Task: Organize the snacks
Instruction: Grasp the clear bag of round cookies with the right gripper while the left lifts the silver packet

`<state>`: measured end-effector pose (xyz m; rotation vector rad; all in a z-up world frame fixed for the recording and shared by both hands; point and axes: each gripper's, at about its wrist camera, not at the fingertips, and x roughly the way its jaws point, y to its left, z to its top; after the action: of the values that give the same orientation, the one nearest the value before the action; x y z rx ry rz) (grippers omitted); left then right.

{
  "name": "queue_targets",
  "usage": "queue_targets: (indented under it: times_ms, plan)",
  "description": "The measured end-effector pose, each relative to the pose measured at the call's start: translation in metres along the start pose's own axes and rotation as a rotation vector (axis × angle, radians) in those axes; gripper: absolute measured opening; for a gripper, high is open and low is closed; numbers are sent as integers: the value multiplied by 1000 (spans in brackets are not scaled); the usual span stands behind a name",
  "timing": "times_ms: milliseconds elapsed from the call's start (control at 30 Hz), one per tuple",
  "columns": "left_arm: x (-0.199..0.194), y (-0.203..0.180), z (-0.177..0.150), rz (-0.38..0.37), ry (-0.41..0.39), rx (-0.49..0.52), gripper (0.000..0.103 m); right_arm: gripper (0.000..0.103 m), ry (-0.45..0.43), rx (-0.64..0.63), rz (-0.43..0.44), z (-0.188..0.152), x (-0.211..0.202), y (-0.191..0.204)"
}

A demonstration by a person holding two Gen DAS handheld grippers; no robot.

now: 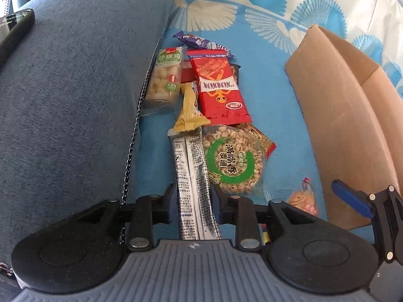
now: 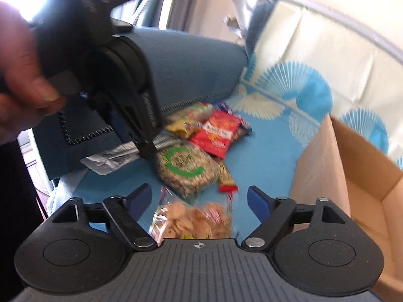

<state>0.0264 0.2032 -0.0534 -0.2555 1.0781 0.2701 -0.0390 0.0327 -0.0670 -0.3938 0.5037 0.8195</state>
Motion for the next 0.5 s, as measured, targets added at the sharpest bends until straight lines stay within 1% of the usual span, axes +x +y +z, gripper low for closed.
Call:
queue_targets:
  times_ms: [100, 133, 233, 400, 500]
  plan:
    - [8, -7, 1, 40, 31, 8, 34, 89, 65, 41, 22, -1, 10, -5]
    - [11, -8, 2, 50, 43, 14, 37, 89, 84, 51, 27, -3, 14, -6]
    - [17, -8, 4, 65, 71, 25, 41, 90, 131, 71, 45, -5, 22, -7]
    - [23, -10, 3, 93, 88, 46, 45, 91, 180, 115, 55, -10, 33, -10]
    - [26, -11, 2, 106, 101, 53, 45, 90, 202, 148, 66, -11, 38, -14]
